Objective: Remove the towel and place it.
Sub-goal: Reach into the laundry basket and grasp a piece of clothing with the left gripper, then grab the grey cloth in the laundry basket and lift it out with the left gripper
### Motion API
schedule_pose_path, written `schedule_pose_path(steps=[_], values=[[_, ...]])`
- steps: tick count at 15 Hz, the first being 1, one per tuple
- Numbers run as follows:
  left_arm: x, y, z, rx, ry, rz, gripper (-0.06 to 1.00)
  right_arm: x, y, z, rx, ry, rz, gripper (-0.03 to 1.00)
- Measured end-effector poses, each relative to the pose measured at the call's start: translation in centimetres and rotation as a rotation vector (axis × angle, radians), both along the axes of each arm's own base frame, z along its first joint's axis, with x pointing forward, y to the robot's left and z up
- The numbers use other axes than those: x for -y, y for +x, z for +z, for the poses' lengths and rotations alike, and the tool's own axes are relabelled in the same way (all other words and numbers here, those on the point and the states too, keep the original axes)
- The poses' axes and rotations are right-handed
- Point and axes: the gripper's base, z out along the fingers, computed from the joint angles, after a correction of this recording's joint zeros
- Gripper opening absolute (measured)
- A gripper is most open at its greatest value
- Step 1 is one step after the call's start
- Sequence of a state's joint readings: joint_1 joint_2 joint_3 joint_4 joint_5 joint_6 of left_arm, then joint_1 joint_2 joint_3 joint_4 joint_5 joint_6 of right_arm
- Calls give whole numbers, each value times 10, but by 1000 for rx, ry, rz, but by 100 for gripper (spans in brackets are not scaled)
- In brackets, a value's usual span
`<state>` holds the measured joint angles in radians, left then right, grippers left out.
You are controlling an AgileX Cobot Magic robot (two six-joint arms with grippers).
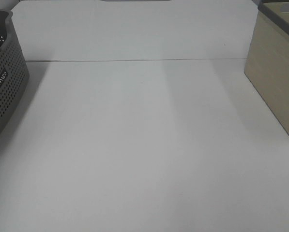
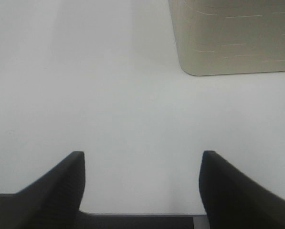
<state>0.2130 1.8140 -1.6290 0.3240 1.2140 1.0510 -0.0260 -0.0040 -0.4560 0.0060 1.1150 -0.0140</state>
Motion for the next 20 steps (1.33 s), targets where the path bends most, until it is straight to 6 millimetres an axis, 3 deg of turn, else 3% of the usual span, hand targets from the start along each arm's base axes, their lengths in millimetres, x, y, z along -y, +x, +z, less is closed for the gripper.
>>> schedule_pose_path(steps=[2,7,16,18,20], values=[[-9,24,-34,-31,6,-58,98,0,0,0,0,0,0,68],[-19,72,-64,-22,6,-77,98,0,0,0,0,0,0,68],[-15,73,-87,-135,-71,-115,93,0,0,0,0,0,0,68],[-15,73,-87,-137,-74,-124,85,0,0,0,0,0,0,68],[-14,73,-87,-138,-77,-123,58,0,0,0,0,0,0,68]])
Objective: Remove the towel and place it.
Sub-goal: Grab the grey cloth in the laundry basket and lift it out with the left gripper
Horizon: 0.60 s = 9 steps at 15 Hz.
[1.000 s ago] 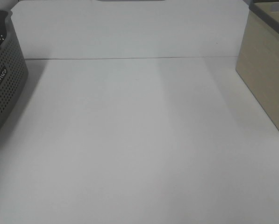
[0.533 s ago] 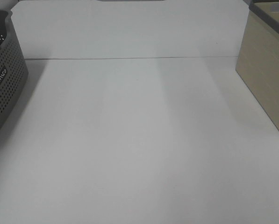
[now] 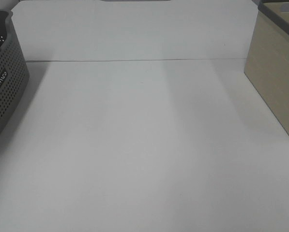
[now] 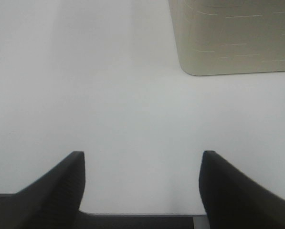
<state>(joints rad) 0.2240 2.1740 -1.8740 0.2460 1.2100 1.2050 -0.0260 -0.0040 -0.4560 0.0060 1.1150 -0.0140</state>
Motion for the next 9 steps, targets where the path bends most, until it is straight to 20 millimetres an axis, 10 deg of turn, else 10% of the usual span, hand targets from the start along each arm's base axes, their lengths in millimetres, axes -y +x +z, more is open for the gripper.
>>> schedule_pose_path(steps=[9], values=[[-2,0,1,21,14,89,6,0,0,0,0,0,0,68]])
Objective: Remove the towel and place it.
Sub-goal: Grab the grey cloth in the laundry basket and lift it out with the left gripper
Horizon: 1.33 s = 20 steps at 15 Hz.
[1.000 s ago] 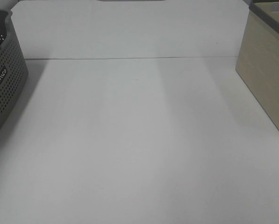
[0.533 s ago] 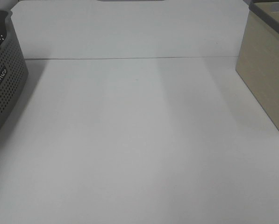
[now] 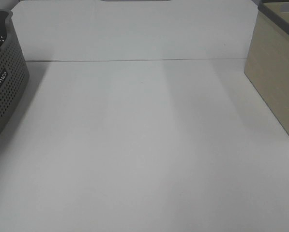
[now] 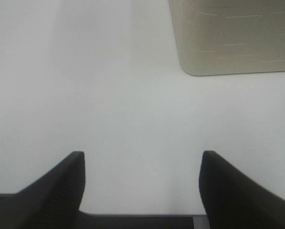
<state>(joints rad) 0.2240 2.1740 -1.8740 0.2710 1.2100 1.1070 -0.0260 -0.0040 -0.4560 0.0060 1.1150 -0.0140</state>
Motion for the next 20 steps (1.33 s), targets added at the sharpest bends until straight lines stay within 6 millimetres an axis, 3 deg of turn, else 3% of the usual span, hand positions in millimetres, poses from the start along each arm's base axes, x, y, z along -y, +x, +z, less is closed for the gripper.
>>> schedule_pose_path(steps=[1,4,5,8,13,16,20], values=[[-2,0,2,-2,21,-5,1,0,0,0,0,0,0,68],[-4,3,14,38,43,15,0,0,0,0,0,0,0,68],[0,1,40,126,10,56,0,0,0,0,0,0,0,68],[10,-9,82,248,-43,96,0,0,0,0,0,0,0,68],[33,-47,164,475,-187,128,0,0,0,0,0,0,0,68],[60,-82,218,616,-243,68,0,0,0,0,0,0,0,68],[101,-124,265,750,-296,13,0,0,0,0,0,0,0,68]])
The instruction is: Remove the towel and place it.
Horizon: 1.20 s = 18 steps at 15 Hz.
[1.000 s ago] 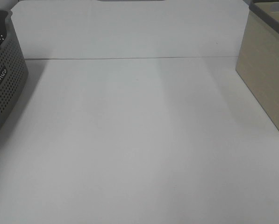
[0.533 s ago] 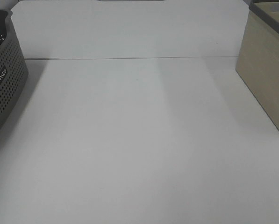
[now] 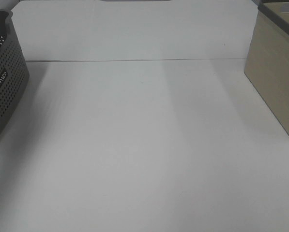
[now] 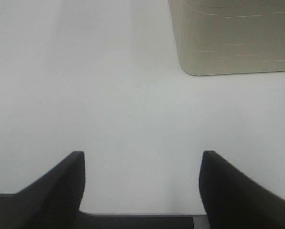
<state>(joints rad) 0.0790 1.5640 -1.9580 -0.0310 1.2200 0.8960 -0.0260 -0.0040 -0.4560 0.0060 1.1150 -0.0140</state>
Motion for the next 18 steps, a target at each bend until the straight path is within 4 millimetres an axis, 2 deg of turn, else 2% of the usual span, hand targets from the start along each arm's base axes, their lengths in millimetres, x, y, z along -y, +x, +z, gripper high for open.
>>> schedule_pose_path(steps=[3,4,5,8,11,13,14,15,18], values=[[29,-33,27,90,-4,-84,0,0,0,0,0,0,0,68],[33,-37,30,101,-8,-95,0,0,0,0,0,0,0,68],[53,-57,43,145,-22,-168,0,0,0,0,5,0,0,68],[78,-71,48,162,-64,-279,0,-7,7,14,98,29,72,68],[103,-79,49,146,-172,-404,0,-30,38,30,134,82,368,68],[112,-82,50,140,-204,-446,0,-44,56,36,142,106,566,68],[114,-83,50,138,-216,-460,0,-54,69,40,167,160,687,68],[116,-84,50,139,-222,-472,0,-68,95,46,257,228,903,68],[120,-86,51,133,-265,-501,0,-76,135,43,346,326,1050,68]])
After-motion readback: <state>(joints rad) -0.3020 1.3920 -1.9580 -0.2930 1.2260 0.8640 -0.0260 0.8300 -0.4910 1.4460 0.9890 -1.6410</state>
